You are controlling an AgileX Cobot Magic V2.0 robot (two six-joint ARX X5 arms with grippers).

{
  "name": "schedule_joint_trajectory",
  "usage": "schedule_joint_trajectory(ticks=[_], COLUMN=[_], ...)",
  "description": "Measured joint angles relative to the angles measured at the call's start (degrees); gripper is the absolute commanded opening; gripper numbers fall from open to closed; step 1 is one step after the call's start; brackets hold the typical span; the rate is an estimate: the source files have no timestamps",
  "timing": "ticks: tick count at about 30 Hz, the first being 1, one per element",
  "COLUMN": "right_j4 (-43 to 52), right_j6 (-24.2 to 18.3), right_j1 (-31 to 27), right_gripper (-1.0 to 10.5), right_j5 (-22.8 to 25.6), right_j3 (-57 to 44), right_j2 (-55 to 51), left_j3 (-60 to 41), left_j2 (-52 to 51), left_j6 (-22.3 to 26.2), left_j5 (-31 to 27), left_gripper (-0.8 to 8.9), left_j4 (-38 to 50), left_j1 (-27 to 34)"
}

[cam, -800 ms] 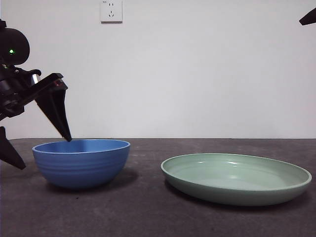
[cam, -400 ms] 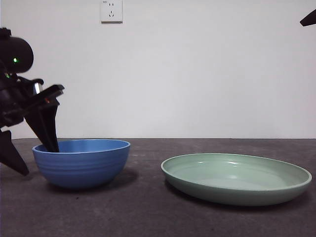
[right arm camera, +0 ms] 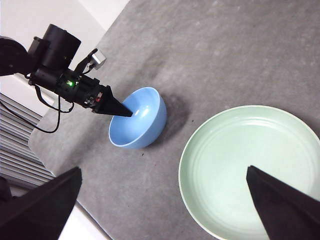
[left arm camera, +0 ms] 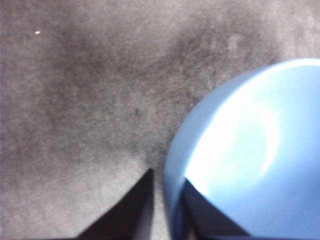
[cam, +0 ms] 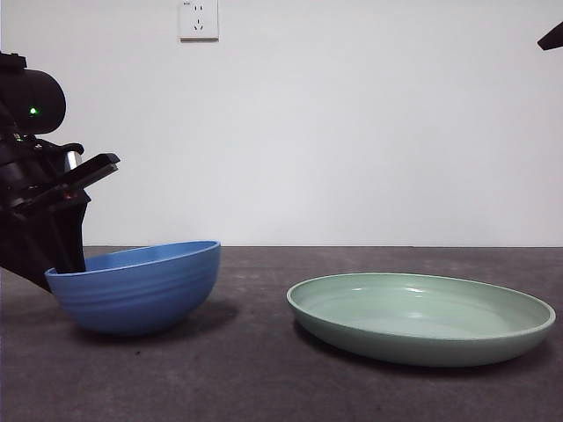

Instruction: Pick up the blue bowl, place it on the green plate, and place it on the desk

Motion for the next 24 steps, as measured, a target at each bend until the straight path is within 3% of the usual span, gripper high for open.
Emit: schedule_joint_trajectory(ticks=[5, 13, 24], right_j4=[-0.92, -9.7, -24.41], right_j6=[0.0, 0.02, -0.24], right_j1=[0.0, 0.0, 0.0], right_gripper=[5.8, 5.4, 5.4], right_j5=[0.0, 0.57, 9.33], right_j3=[0.0, 2.19, 7.65], right_j2=[0.0, -2.69, -10.75], left_j3=[1.81, 15.39, 25.07], left_j2=[0.02, 0.02, 0.04], left_j6=[0.15, 0.22, -2.27], left_j5=[-0.13, -0.33, -0.31], left_gripper=[0.16, 0.16, 0.16], left_j4=[-3.69, -17.38, -20.7], left_j1=[-0.02, -1.99, -15.32])
